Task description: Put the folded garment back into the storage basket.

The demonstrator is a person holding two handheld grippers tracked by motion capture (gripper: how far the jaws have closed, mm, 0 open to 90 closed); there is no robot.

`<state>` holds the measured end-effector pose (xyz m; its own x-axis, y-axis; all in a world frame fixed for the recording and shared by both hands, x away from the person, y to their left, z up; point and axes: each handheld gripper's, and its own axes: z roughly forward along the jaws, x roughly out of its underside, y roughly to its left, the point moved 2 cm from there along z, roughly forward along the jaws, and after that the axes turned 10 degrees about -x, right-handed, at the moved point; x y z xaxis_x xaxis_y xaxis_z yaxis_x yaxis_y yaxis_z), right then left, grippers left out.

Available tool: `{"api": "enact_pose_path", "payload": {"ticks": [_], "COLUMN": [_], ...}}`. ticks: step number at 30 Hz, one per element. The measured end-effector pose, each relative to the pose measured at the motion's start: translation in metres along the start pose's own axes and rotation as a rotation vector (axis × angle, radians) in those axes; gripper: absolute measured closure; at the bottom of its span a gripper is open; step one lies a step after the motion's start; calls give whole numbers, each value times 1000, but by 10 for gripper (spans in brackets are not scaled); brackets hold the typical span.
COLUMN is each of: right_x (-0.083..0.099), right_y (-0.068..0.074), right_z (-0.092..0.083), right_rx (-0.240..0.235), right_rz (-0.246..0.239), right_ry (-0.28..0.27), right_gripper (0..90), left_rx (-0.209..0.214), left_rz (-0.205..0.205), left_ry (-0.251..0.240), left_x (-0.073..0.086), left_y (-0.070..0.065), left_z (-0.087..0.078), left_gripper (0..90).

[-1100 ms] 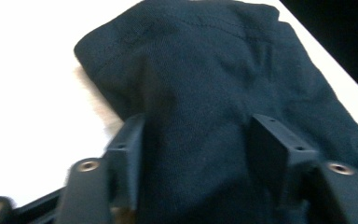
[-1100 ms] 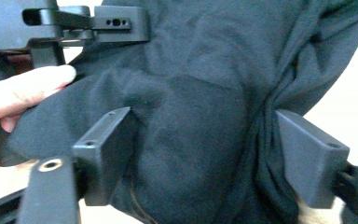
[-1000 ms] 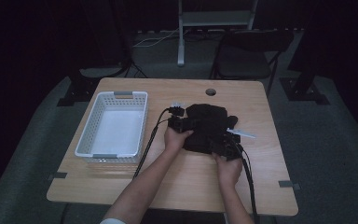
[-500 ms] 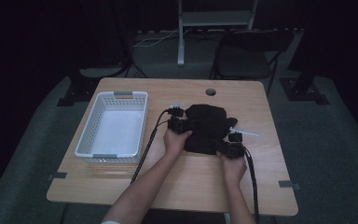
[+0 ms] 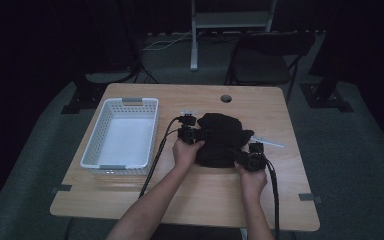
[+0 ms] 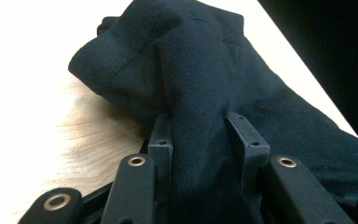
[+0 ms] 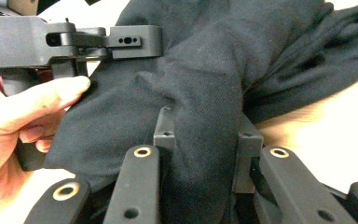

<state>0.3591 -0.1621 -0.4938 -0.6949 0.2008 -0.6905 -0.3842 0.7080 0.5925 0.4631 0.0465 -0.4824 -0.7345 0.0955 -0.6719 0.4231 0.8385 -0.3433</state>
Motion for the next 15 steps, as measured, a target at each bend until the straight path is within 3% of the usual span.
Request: {"api": "enact_pose_path", "payload": {"ticks": [7, 15], "right_x": [-2, -9], "right_y": [7, 19], "right_z": [-4, -10], "right_rx": [-47, -58], "right_rz": [21, -11], "right_ry": [-39, -51], "right_gripper": [709, 710], "left_rx": [6, 24], "left_rz": [7, 3], "left_ry": [-26, -48], "left_x": [-7, -12], "left_y": [-2, -4], "left_z": [-16, -32], "left_gripper": [673, 673]}}
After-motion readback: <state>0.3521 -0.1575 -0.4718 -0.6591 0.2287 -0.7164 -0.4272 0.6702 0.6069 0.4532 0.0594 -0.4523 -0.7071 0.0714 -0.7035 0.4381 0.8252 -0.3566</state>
